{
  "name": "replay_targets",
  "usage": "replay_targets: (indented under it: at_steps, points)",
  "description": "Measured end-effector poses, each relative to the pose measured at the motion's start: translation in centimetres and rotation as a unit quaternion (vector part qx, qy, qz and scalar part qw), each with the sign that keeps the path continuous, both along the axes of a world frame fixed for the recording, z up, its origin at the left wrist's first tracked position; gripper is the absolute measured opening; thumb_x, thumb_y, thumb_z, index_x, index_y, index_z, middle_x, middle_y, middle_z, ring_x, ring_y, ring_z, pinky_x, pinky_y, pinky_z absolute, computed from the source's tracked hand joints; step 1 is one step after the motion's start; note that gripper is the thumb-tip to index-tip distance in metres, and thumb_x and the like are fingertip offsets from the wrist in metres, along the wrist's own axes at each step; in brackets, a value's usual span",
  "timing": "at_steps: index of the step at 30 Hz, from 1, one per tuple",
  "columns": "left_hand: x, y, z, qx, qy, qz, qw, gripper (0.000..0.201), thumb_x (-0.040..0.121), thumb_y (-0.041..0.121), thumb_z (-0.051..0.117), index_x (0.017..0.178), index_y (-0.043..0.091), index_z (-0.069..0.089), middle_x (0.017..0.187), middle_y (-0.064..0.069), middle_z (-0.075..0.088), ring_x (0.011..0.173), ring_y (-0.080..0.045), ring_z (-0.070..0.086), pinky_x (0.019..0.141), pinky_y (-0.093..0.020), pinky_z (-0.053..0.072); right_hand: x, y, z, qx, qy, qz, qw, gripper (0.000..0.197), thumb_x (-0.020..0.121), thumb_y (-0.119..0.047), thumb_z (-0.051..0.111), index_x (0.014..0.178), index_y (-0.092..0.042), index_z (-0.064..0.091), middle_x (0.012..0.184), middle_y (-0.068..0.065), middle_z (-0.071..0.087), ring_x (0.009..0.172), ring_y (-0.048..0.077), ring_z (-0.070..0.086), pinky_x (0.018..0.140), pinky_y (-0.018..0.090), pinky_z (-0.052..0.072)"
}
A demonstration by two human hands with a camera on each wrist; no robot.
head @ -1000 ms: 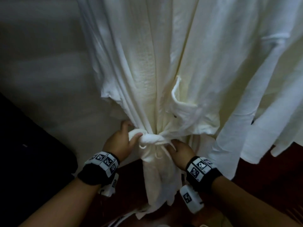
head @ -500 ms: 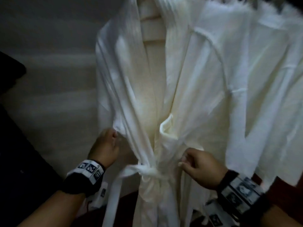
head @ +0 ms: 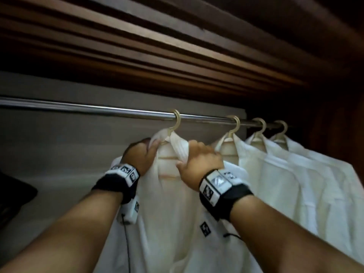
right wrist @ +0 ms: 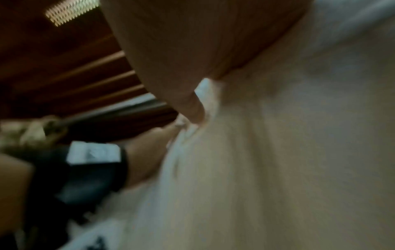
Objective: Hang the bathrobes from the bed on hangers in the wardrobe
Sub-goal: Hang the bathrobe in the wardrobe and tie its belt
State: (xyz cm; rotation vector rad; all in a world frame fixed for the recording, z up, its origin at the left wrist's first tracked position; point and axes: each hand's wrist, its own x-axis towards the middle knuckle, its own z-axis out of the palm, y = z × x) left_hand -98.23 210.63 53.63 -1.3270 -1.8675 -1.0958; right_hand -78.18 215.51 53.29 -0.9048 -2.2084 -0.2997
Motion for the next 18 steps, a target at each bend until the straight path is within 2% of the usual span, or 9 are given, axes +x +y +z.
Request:
replay_targets:
  at_steps: [3, 5, 6, 9, 12, 14, 16, 18]
  points:
    - [-0.4, -0.6, -0.3, 0.02, 0.025, -0.001, 0.999, 0.077, 0.085, 0.066, 0.012, 0.09, 0.011, 0.066, 0.09, -0.018, 0.072, 0.091, -0.034, 0.067, 0.078, -0.033, 0.047, 0.0, 1.2, -0.2, 0.058, 0.032, -0.012, 0.998, 0.047, 0.09, -0.061, 0.04, 0.108, -0.018, 0.044, 0.101, 0.004, 0.062, 0.093, 0.028, 0.062, 0.075, 0.038, 0.043]
    - [-0.6, -0.8, 0.2, 0.013, 0.015, -0.012, 1.0, 0.073, 0.086, 0.063, 0.015, 0.08, 0.009, 0.064, 0.087, -0.021, 0.071, 0.089, -0.035, 0.066, 0.076, -0.032, 0.044, -0.2, 1.7, 0.8, 0.03, 0.045, 0.005, 0.999, 0.039, 0.096, -0.056, 0.033, 0.102, -0.02, 0.048, 0.094, 0.004, 0.065, 0.088, 0.029, 0.064, 0.068, 0.036, 0.042]
    - [-0.9, -0.8, 0.4, 0.009, 0.005, -0.024, 1.0, 0.071, 0.085, 0.062, 0.017, 0.081, 0.009, 0.064, 0.088, -0.022, 0.071, 0.091, -0.035, 0.066, 0.077, -0.031, 0.043, -0.3, 2.1, 1.4, 0.004, 0.042, 0.009, 0.999, 0.04, 0.098, -0.053, 0.029, 0.102, -0.021, 0.051, 0.095, 0.005, 0.066, 0.089, 0.029, 0.064, 0.068, 0.035, 0.043]
    - [-1.8, -0.8, 0.6, 0.019, -0.023, -0.079, 0.996, 0.06, 0.087, 0.054, 0.027, 0.09, 0.01, 0.067, 0.095, -0.019, 0.072, 0.098, -0.031, 0.065, 0.084, -0.028, 0.043, -0.6, 3.1, 3.4, -0.1, 0.047, -0.002, 0.994, 0.053, 0.099, -0.055, 0.023, 0.108, -0.018, 0.059, 0.11, 0.01, 0.066, 0.102, 0.031, 0.062, 0.08, 0.036, 0.044]
    - [-1.9, -0.6, 0.4, 0.046, -0.024, -0.112, 0.992, 0.058, 0.088, 0.051, 0.031, 0.101, 0.01, 0.07, 0.098, -0.014, 0.073, 0.099, -0.027, 0.066, 0.087, -0.027, 0.045, -1.9, 4.1, 5.4, -0.168, 0.091, -0.008, 0.982, 0.063, 0.098, -0.06, 0.024, 0.114, -0.01, 0.06, 0.121, 0.016, 0.062, 0.112, 0.033, 0.059, 0.09, 0.037, 0.044]
    - [-1.6, -0.7, -0.4, 0.061, -0.025, -0.126, 0.99, 0.059, 0.088, 0.055, 0.032, 0.093, 0.012, 0.071, 0.089, -0.01, 0.074, 0.09, -0.025, 0.067, 0.081, -0.028, 0.047, -3.2, 4.4, 6.4, -0.197, 0.081, -0.017, 0.977, 0.064, 0.099, -0.058, 0.021, 0.121, -0.01, 0.058, 0.128, 0.017, 0.059, 0.118, 0.033, 0.055, 0.095, 0.038, 0.041]
    - [-1.8, -1.1, -1.7, 0.073, -0.057, -0.158, 0.983, 0.064, 0.085, 0.066, 0.033, 0.085, 0.016, 0.071, 0.08, 0.0, 0.073, 0.08, -0.018, 0.068, 0.074, -0.029, 0.05, -4.3, 4.6, 6.8, -0.21, 0.055, -0.012, 0.976, 0.057, 0.099, -0.054, 0.021, 0.126, -0.016, 0.054, 0.132, 0.013, 0.056, 0.12, 0.032, 0.053, 0.098, 0.04, 0.039]
    - [-2.2, -1.7, -2.7, 0.079, -0.106, -0.184, 0.974, 0.055, 0.084, 0.07, 0.034, 0.085, 0.028, 0.07, 0.078, 0.01, 0.073, 0.077, -0.009, 0.067, 0.073, -0.028, 0.051, -4.5, 4.8, 6.7, -0.218, 0.037, 0.026, 0.975, 0.058, 0.098, -0.058, 0.021, 0.129, -0.02, 0.051, 0.136, 0.01, 0.053, 0.122, 0.029, 0.051, 0.101, 0.04, 0.038]
